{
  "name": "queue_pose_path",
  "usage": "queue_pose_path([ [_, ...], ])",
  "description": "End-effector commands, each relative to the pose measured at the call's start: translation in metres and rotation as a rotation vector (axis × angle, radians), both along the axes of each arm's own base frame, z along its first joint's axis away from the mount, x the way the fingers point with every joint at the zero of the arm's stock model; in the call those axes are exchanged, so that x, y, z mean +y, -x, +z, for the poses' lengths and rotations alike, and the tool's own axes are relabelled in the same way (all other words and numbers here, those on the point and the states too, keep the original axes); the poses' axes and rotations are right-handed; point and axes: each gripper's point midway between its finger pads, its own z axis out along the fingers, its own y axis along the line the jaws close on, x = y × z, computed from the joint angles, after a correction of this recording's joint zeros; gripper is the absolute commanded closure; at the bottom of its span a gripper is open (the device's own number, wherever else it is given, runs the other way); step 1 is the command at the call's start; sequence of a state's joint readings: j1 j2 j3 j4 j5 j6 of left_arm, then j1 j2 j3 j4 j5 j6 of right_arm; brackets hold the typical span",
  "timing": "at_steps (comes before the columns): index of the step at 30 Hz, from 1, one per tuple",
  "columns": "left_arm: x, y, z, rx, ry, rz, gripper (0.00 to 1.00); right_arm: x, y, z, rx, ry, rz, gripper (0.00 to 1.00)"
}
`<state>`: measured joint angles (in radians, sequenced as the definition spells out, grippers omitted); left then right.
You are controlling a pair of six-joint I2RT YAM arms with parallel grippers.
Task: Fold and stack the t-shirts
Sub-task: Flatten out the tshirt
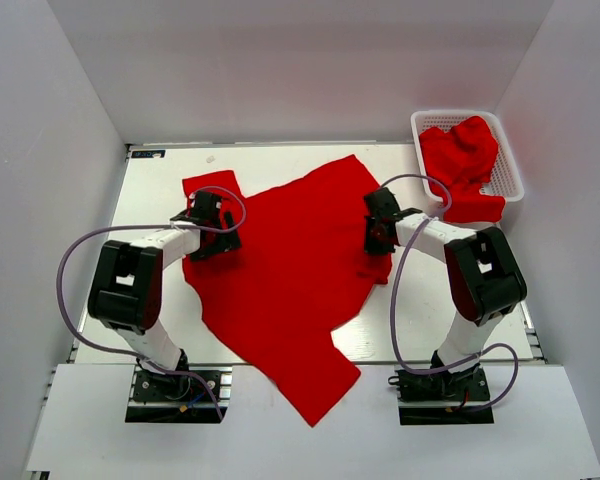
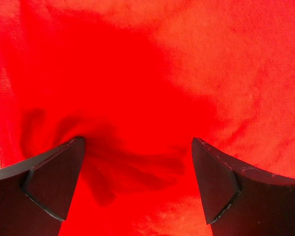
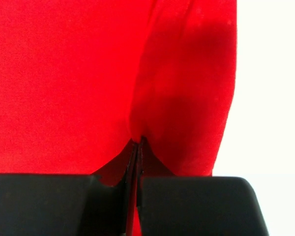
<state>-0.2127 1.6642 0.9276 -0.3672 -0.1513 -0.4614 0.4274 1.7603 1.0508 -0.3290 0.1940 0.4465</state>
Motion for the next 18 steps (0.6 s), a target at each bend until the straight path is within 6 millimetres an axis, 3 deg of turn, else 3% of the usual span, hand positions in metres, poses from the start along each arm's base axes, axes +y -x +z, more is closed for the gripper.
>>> queue_pose_path([
  [1,0.009,-0.004,-0.014,0.046,-0.037,0.033,0.00,-0.017,-0.010,0.013,-0.063,0.044,-0.043,1.00],
  [9,0.018,-0.058,-0.022,0.064,-0.131,0.065,0.00,-0.058,0.004,0.043,-0.110,0.072,-0.108,1.00],
  [14,0.014,-0.096,-0.024,0.041,-0.152,0.043,0.00,-0.086,0.018,0.043,-0.107,0.096,-0.158,1.00],
  [17,0.013,-0.112,-0.028,0.027,-0.168,0.010,0.00,-0.081,0.022,0.046,-0.103,0.054,-0.099,1.00],
  [18,0.015,-0.121,-0.028,0.025,-0.167,0.019,0.00,-0.095,0.027,0.047,-0.107,0.098,-0.138,1.00],
])
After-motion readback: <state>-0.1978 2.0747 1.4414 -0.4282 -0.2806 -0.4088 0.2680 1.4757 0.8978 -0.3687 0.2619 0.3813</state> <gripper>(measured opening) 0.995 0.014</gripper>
